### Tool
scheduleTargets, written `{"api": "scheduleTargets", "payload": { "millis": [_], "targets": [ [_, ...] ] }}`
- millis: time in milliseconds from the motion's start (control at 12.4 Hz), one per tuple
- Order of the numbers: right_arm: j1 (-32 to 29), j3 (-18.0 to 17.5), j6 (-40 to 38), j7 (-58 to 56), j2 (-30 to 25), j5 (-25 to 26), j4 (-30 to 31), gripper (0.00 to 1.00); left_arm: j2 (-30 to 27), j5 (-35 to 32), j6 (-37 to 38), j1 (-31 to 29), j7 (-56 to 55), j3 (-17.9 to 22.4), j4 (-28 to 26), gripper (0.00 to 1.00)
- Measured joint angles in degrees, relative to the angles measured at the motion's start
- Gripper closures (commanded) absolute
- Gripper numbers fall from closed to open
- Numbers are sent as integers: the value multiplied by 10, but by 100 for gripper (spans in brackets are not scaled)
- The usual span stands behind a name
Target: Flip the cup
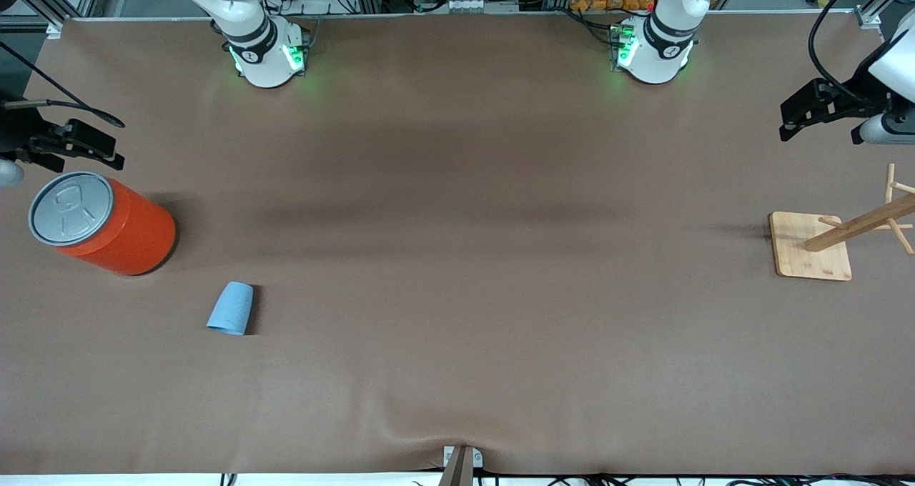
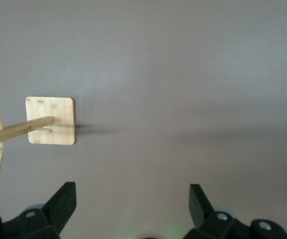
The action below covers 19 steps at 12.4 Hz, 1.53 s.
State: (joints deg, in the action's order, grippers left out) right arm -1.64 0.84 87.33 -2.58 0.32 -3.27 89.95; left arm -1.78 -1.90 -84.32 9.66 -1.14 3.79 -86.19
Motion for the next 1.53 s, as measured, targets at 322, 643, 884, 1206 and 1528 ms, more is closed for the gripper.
{"api": "scheduleTargets", "payload": {
  "millis": [322,643,884,1206,1528],
  "targets": [
    [1,-1,-1,0,0,0,0,0,0,0,0,0,0,0,0,0],
    [12,-3,-6,0,0,1,1,0,0,0,0,0,0,0,0,0],
    [-2,5,-7,1,2,1,7,0,0,0,0,0,0,0,0,0],
    [-14,7,3,0,25,1,9,0,0,0,0,0,0,0,0,0],
    [-14,4,23,0,93,0,2,0,0,0,0,0,1,0,2,0]
  ]
}}
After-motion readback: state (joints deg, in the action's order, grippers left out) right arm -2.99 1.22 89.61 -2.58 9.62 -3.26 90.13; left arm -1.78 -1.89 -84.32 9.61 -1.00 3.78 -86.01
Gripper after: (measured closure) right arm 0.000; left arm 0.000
